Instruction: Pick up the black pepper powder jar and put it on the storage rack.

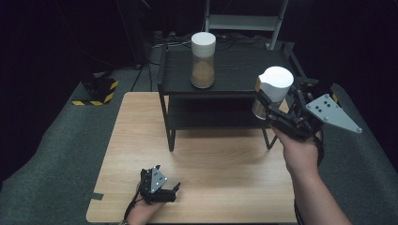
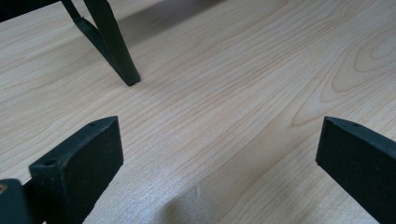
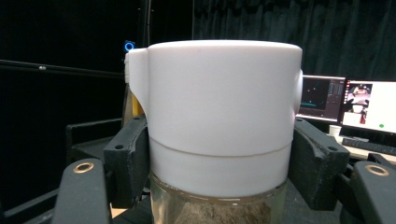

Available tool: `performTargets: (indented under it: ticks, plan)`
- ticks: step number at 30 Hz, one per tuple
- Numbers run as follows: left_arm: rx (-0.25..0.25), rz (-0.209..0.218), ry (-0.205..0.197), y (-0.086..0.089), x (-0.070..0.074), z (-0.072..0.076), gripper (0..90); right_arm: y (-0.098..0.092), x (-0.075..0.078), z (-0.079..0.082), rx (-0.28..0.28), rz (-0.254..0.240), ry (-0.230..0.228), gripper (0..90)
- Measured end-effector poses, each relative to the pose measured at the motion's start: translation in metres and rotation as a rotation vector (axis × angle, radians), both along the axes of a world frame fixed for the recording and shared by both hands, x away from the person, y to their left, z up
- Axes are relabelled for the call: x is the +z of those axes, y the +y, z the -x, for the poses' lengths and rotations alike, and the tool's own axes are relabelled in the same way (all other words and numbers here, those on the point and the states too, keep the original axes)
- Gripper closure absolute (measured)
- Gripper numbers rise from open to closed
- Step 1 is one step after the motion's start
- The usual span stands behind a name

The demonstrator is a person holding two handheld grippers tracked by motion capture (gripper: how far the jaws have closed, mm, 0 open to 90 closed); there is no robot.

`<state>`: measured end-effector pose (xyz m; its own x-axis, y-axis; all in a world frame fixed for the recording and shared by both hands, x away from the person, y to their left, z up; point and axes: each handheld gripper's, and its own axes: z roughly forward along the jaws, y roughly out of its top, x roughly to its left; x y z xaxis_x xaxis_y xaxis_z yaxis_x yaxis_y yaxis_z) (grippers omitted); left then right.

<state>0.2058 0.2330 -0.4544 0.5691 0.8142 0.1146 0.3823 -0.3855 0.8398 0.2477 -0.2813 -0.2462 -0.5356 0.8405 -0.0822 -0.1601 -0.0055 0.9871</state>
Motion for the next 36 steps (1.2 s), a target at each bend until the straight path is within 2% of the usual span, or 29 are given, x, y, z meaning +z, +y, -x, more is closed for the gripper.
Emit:
performTargets:
  ticks: [8, 19, 33, 36]
  plan:
    - [-0.009, -0.001, 0.000, 0.001, 0.000, -0.001, 0.9, 0.006, 0.007, -0.017, -0.015, -0.030, 0.011, 29.7]
    - [-0.012, 0.013, 0.003, 0.004, 0.000, -0.001, 0.9, 0.015, 0.018, -0.039, -0.044, -0.036, 0.031, 29.7]
    - [-0.019, 0.015, 0.004, 0.005, 0.000, -0.001, 0.9, 0.029, 0.028, -0.065, -0.081, -0.026, 0.050, 29.7]
    - [-0.019, 0.017, 0.003, 0.005, 0.000, -0.001, 0.9, 0.033, 0.030, -0.072, -0.090, -0.011, 0.050, 29.7]
